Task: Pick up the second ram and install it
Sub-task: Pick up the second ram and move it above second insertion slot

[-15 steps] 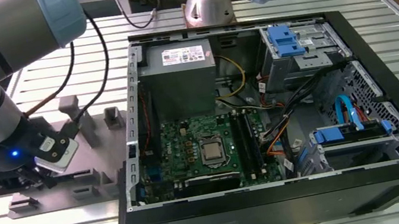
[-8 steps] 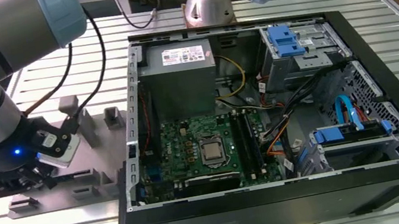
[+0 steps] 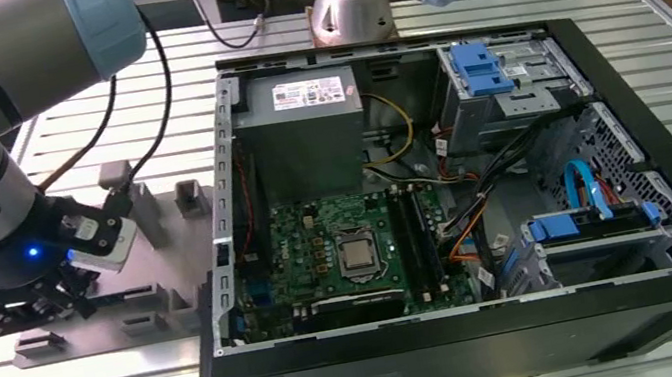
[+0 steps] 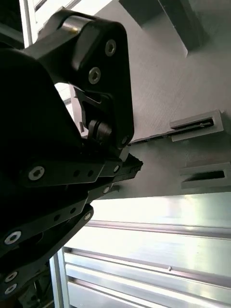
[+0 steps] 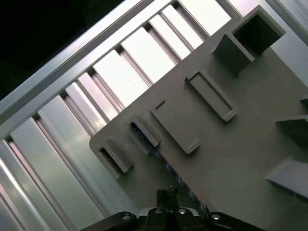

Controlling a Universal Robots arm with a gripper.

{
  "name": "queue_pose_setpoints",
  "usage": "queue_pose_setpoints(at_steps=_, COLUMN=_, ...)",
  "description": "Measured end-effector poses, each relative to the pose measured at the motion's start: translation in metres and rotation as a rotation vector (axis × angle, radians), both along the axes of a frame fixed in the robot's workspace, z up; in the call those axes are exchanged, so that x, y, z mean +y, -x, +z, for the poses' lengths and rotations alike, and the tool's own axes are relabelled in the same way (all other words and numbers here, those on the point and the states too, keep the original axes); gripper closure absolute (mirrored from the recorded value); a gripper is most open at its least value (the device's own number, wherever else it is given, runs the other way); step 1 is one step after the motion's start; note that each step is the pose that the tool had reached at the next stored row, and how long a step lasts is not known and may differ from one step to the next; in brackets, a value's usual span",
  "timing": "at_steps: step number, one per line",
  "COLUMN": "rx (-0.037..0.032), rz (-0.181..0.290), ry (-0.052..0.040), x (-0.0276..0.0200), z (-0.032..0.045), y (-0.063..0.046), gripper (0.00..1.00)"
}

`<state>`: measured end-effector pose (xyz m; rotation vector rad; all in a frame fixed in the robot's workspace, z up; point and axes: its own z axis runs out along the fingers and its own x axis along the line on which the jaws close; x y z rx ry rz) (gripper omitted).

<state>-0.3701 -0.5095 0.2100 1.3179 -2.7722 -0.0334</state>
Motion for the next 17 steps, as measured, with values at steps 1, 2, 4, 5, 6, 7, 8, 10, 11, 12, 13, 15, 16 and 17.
queue_pose_setpoints(at_steps=1, rx=0.0000, rz=0.012, ry=0.0000, x=0.0000, z=0.0000, y=0.0000, gripper=0.93)
queue_pose_setpoints(at_steps=2, rx=0.0000, rz=0.024, ry=0.0000, x=0.0000, z=0.0000, y=0.0000, gripper=0.93)
queue_pose_setpoints(at_steps=4, rx=0.0000, rz=0.047, ry=0.0000, x=0.0000, z=0.0000, y=0.0000, gripper=0.93)
queue_pose_setpoints(at_steps=5, rx=0.0000, rz=0.059, ry=0.0000, x=0.0000, z=0.0000, y=0.0000, gripper=0.93)
queue_pose_setpoints(at_steps=6, rx=0.0000, rz=0.071, ry=0.0000, x=0.0000, z=0.0000, y=0.0000, gripper=0.93)
queue_pose_setpoints(at_steps=7, rx=-0.0001, rz=0.082, ry=0.0000, x=0.0000, z=0.0000, y=0.0000, gripper=0.93)
queue_pose_setpoints(at_steps=8, rx=0.0000, rz=0.093, ry=0.0000, x=0.0000, z=0.0000, y=0.0000, gripper=0.93)
queue_pose_setpoints(at_steps=10, rx=0.0000, rz=0.117, ry=0.0000, x=0.0000, z=0.0000, y=0.0000, gripper=0.93)
queue_pose_setpoints(at_steps=11, rx=-0.0001, rz=0.128, ry=0.0000, x=0.0000, z=0.0000, y=0.0000, gripper=0.93)
queue_pose_setpoints(at_steps=12, rx=0.0000, rz=0.139, ry=0.0000, x=0.0000, z=0.0000, y=0.0000, gripper=0.93)
queue_pose_setpoints(at_steps=13, rx=0.0000, rz=0.150, ry=0.0000, x=0.0000, z=0.0000, y=0.0000, gripper=0.93)
queue_pose_setpoints(at_steps=15, rx=0.0000, rz=0.172, ry=0.0000, x=0.0000, z=-0.0001, y=0.0000, gripper=0.93)
queue_pose_setpoints(at_steps=16, rx=0.0000, rz=0.183, ry=0.0000, x=0.0000, z=-0.0001, y=0.0000, gripper=0.93)
queue_pose_setpoints(at_steps=17, rx=0.0000, rz=0.195, ry=0.0000, x=0.0000, z=-0.0001, y=0.0000, gripper=0.93)
